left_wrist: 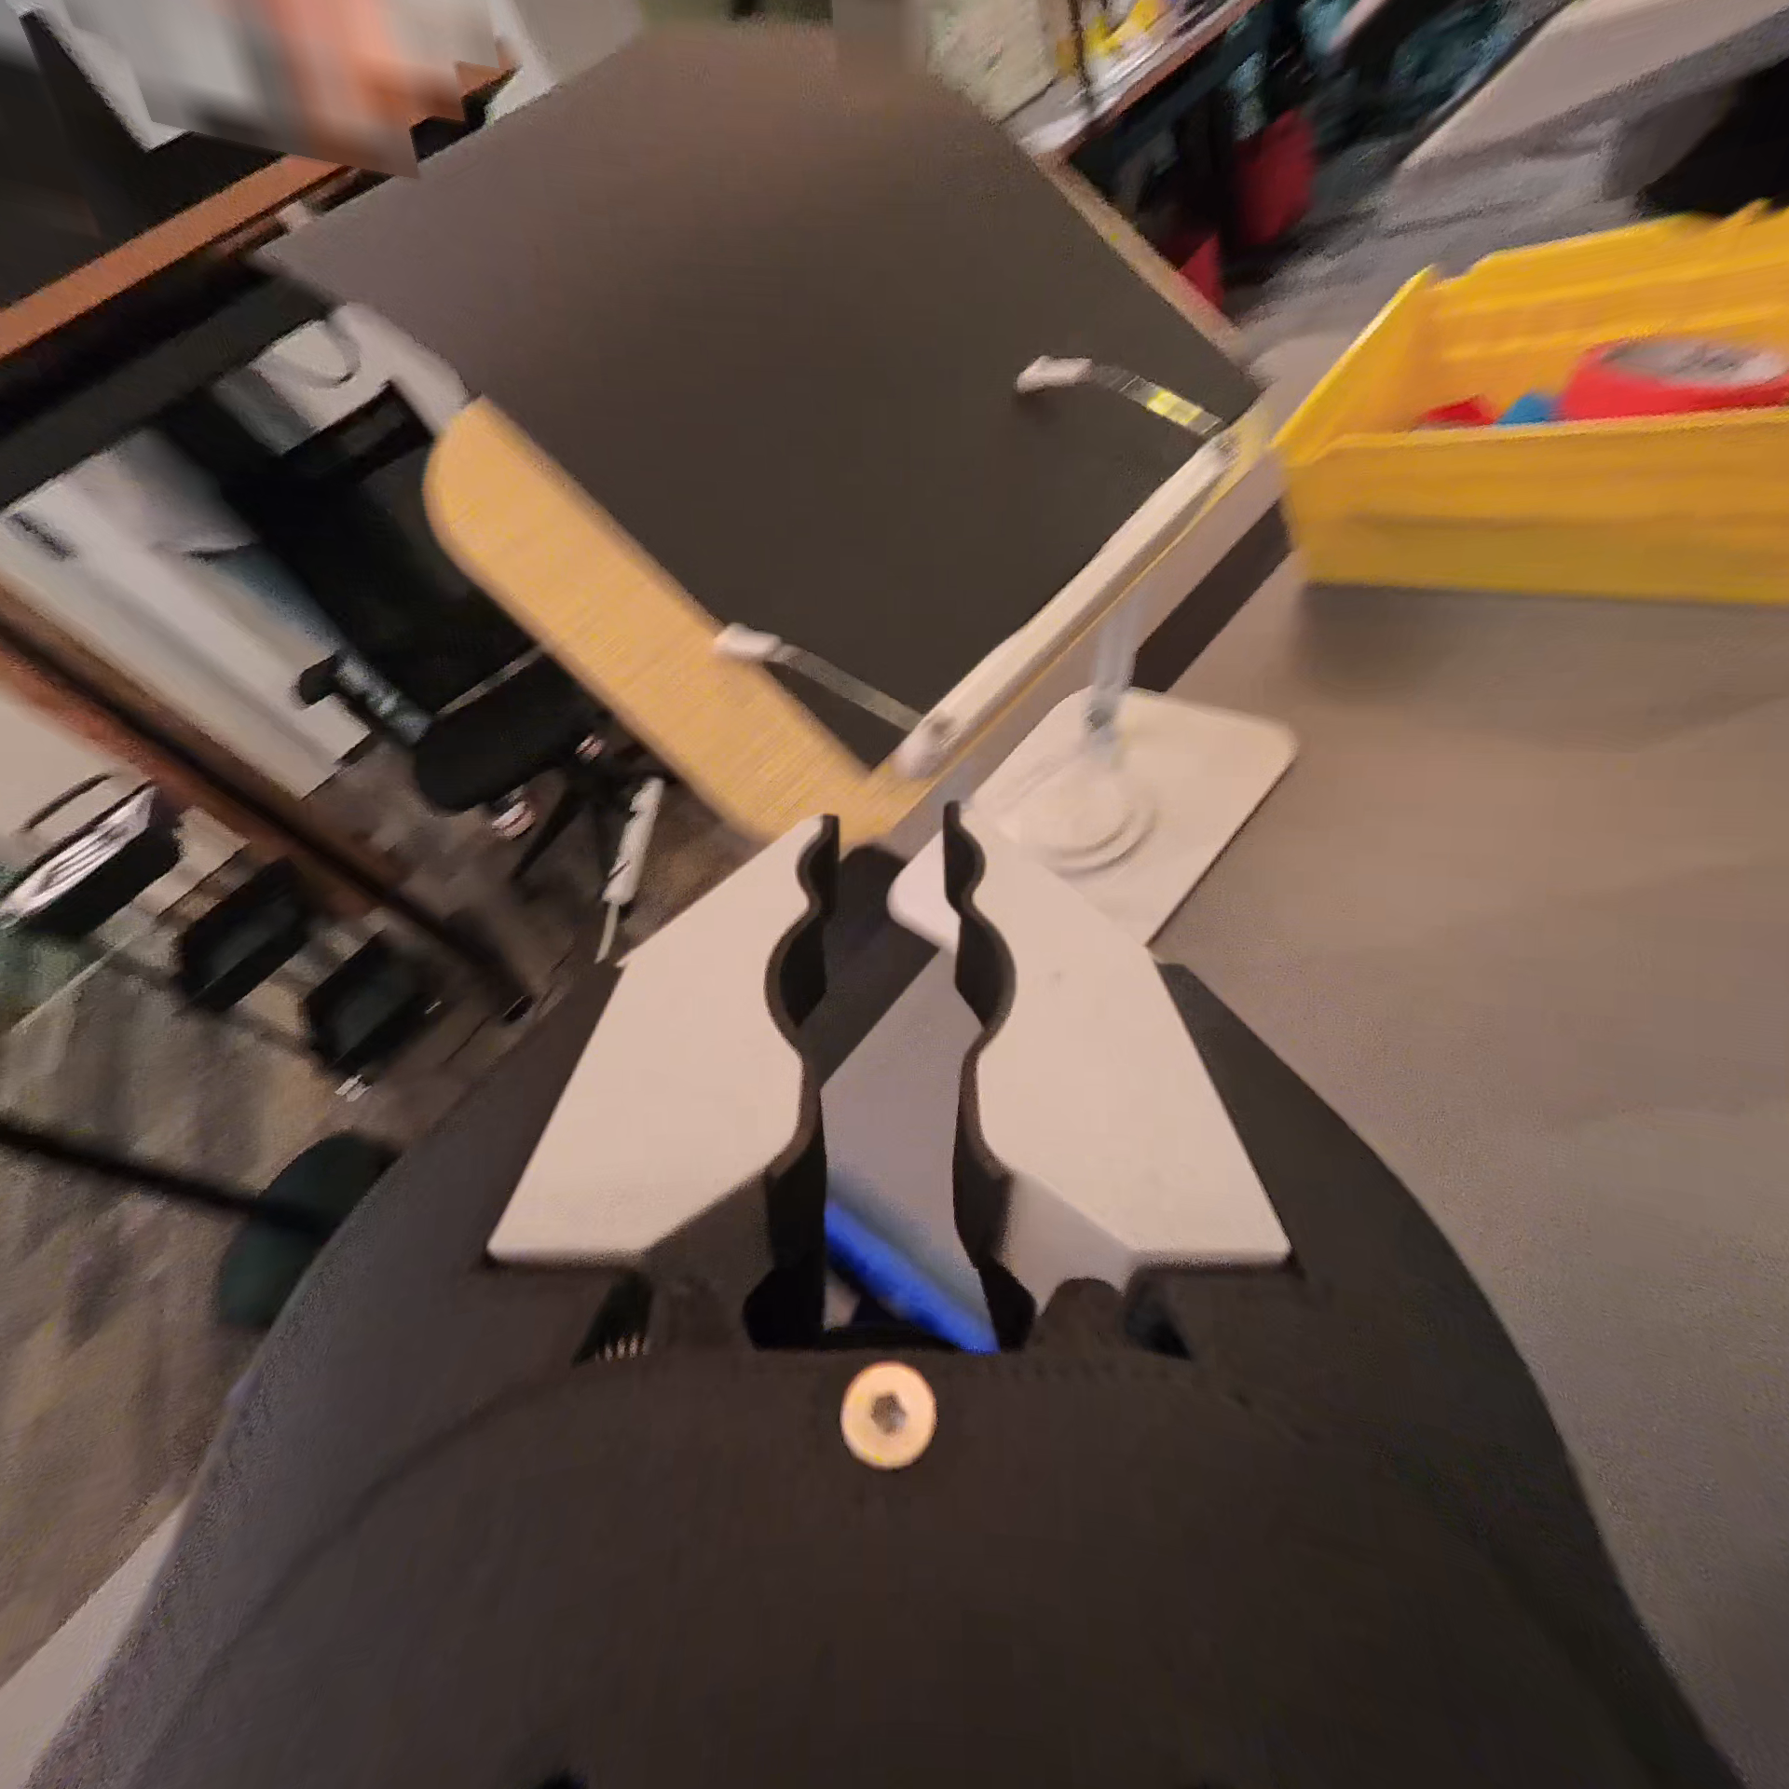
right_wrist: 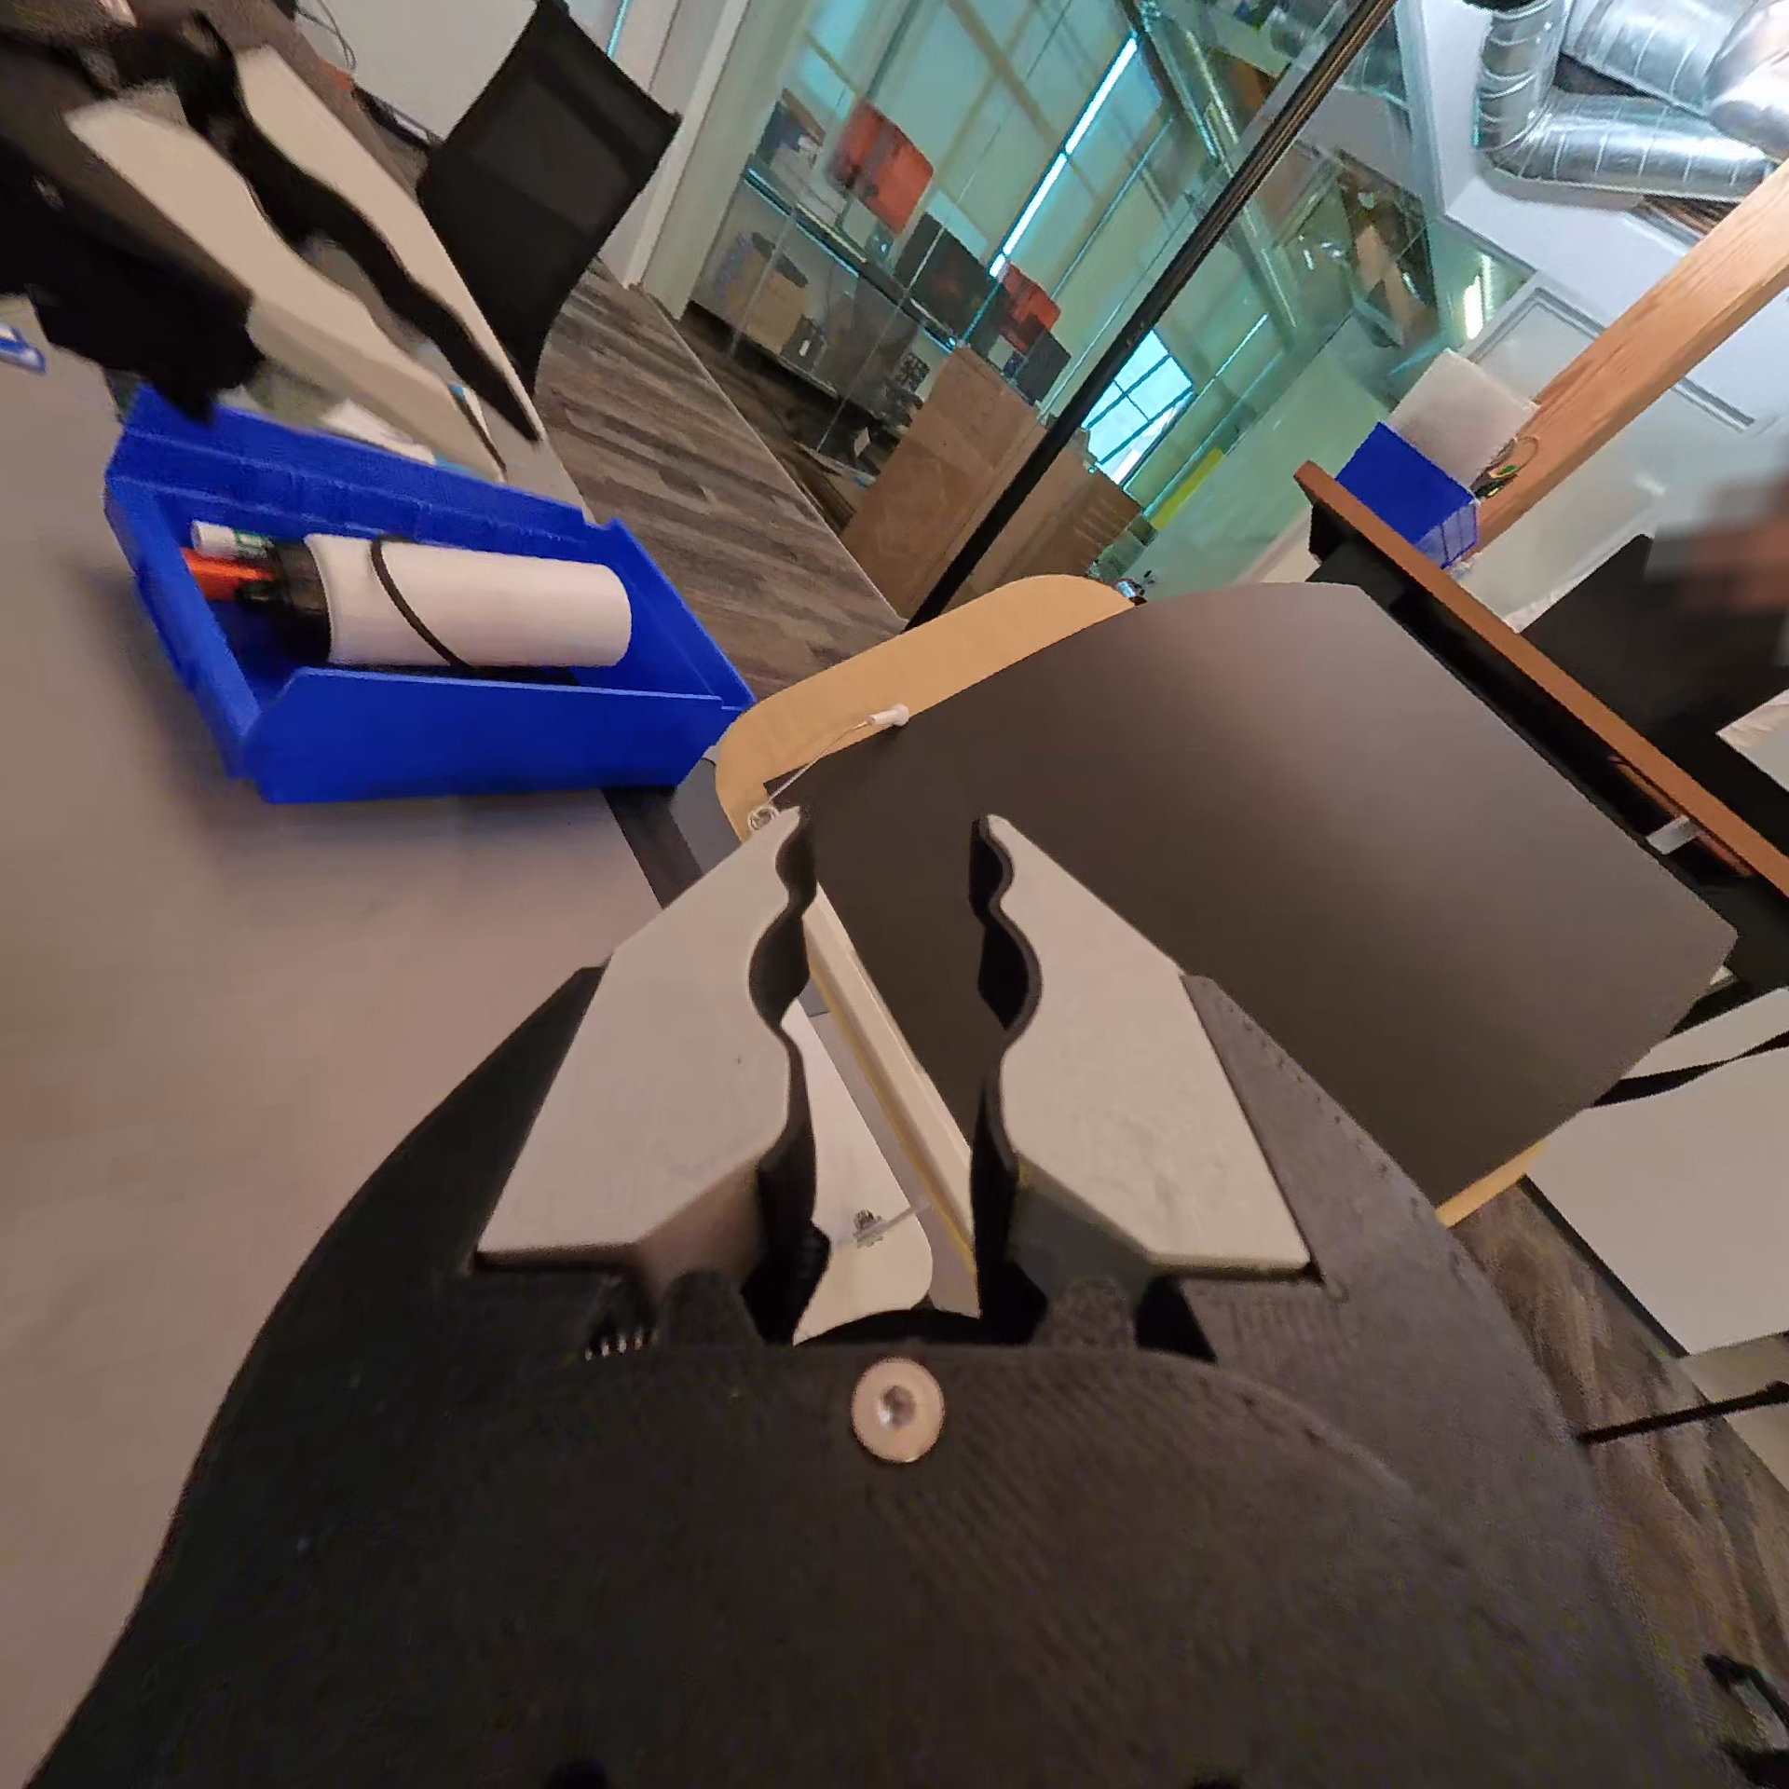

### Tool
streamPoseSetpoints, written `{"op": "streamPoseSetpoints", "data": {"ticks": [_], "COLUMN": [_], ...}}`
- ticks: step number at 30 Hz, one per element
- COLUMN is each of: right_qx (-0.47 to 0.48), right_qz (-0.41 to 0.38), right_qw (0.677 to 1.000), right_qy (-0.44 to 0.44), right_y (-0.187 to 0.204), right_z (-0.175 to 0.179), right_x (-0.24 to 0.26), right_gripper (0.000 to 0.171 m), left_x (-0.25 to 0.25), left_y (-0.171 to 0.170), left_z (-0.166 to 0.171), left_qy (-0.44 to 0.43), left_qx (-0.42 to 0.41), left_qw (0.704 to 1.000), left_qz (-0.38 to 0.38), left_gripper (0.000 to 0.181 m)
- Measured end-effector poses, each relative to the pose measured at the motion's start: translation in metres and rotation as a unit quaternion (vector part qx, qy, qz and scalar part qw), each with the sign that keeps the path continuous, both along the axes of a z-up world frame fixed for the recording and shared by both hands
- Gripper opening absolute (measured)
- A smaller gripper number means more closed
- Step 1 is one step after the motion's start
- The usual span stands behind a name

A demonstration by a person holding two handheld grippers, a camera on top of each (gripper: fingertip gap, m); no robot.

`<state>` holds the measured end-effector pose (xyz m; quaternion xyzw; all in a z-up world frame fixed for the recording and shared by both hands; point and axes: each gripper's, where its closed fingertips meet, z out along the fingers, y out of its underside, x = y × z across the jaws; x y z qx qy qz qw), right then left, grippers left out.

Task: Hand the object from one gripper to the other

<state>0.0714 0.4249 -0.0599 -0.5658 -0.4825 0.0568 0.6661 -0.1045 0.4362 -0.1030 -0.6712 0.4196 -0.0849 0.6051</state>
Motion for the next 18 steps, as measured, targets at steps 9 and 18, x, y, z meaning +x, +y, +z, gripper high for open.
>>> {"op": "streamPoseSetpoints", "data": {"ticks": [9,18], "right_qx": [-0.009,-0.037], "right_qz": [0.025,0.040], "right_qw": [0.998,0.996], "right_qy": [-0.065,-0.064], "right_y": [-0.003,0.002], "right_z": [-0.035,-0.053], "right_x": [-0.043,-0.052], "right_gripper": [0.030,0.030], "left_x": [-0.097,-0.111], "left_y": [0.018,0.049], "left_z": [-0.069,-0.193], "left_qy": [0.165,0.320], "left_qx": [-0.091,-0.179], "left_qw": [0.981,0.929], "left_qz": [0.048,0.040], "left_gripper": [0.028,0.057]}}
